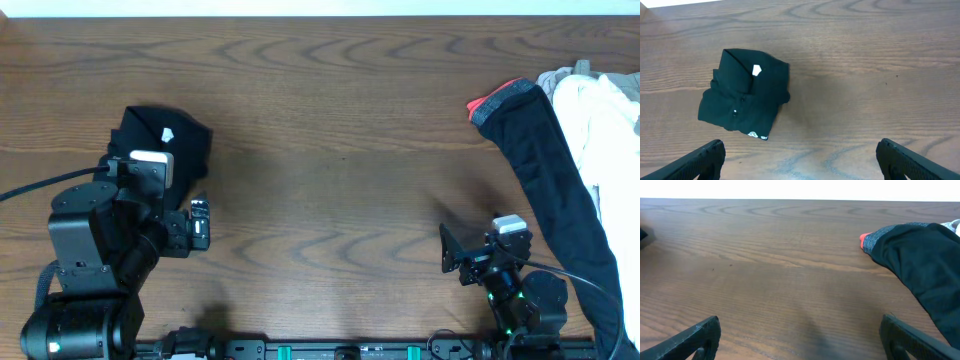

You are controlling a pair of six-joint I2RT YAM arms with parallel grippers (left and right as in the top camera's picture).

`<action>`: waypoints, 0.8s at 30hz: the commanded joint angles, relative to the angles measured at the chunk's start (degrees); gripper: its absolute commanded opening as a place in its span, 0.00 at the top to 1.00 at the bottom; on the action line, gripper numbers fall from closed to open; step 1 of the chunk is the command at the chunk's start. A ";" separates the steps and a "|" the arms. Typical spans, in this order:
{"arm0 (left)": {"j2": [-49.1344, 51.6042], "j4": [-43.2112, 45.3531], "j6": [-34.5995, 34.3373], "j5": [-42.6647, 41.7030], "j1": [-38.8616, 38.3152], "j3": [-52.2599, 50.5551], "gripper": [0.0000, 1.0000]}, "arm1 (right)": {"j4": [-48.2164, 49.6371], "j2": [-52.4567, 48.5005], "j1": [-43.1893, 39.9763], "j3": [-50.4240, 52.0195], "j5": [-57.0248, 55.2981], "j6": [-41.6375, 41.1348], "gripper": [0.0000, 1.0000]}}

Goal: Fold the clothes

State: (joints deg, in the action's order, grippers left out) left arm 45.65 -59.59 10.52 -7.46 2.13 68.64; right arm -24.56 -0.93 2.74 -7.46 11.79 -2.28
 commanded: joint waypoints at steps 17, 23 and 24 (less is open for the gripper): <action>0.07 0.04 -0.26 0.24 -0.24 0.96 0.02 | 0.13 0.55 -0.85 0.37 0.26 0.66 0.01; 0.07 0.04 -0.26 0.24 -0.24 0.96 0.02 | 0.13 0.57 -0.85 0.37 0.26 0.66 0.01; 0.07 0.04 -0.26 0.26 -0.24 0.96 0.02 | 0.13 0.55 -0.85 0.37 0.26 0.66 0.01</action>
State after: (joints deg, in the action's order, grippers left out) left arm 45.65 -59.59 10.52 -7.46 2.13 68.66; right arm -24.56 -0.93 2.74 -7.46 11.81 -2.28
